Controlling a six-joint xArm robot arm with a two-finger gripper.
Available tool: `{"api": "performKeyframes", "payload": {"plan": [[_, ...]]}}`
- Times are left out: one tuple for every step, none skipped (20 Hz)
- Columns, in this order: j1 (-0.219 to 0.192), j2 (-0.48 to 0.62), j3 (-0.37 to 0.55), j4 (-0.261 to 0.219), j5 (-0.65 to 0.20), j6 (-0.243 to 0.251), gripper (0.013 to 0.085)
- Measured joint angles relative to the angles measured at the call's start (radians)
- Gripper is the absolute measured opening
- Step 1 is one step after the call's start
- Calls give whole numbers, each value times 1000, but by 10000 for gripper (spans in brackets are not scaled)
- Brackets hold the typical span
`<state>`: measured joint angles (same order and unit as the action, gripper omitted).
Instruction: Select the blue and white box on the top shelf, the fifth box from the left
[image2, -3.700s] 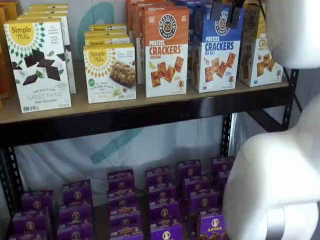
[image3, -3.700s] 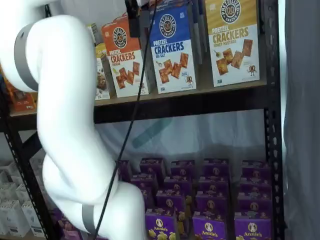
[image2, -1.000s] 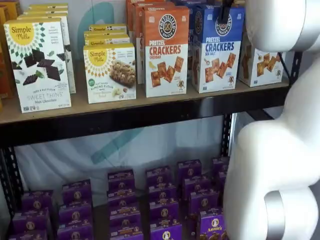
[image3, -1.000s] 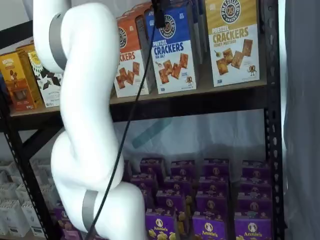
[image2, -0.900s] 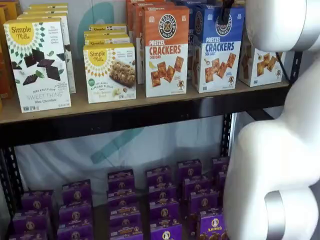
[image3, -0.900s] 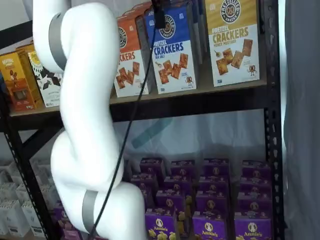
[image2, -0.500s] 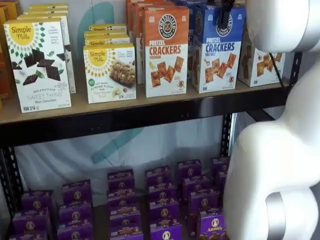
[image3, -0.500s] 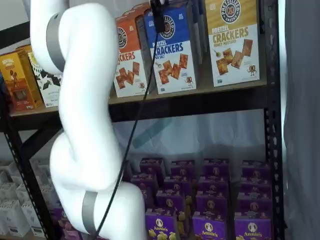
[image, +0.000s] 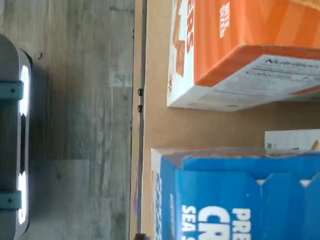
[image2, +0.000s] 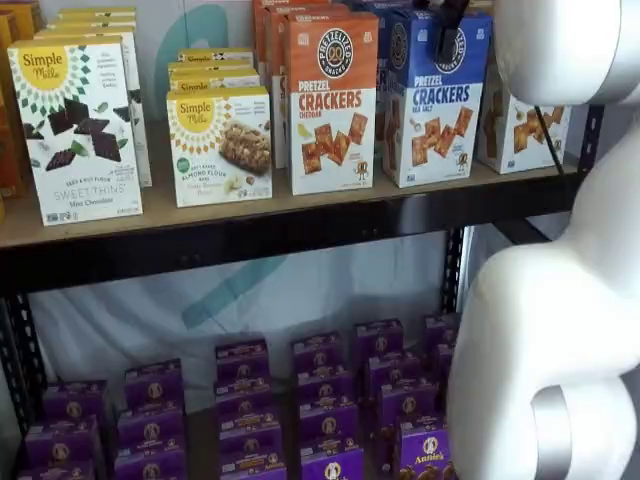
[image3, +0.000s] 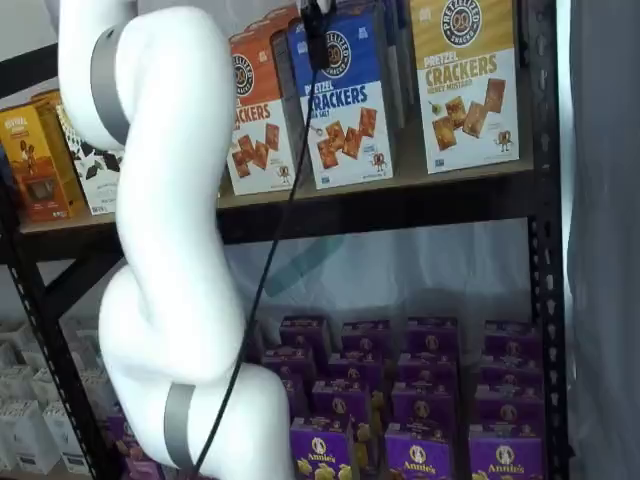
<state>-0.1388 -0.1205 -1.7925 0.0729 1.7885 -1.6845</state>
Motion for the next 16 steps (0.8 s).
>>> {"api": "performKeyframes", "payload": {"plan": [[-1,-1,3,0,-2,-1,730],[-1,-2,5,0,-4,-2,690],[-2,-2,6,0,-5,-2,690],[-3,-3,9,1,-6,-3,650],[-4,-4,11,1,-8,-4,650],[-5,-5,14,2,-9,-5,610],[-6,-6,16,3,-11,-5,610],[-6,-6,17,2,-11,-6,610],[-7,-7,19,3,-12,-6,610],[-8,-8,20,5,-12,-7,610],[-9,-9,21,5,-11,-8,610],[-10,-10,23,6,-12,-9,570],[-11,-11,24,7,-11,-9,570],[-12,-12,25,8,-11,-9,530],[-12,-12,25,9,-10,-10,530],[-13,-12,24,11,-7,-10,530]]}}
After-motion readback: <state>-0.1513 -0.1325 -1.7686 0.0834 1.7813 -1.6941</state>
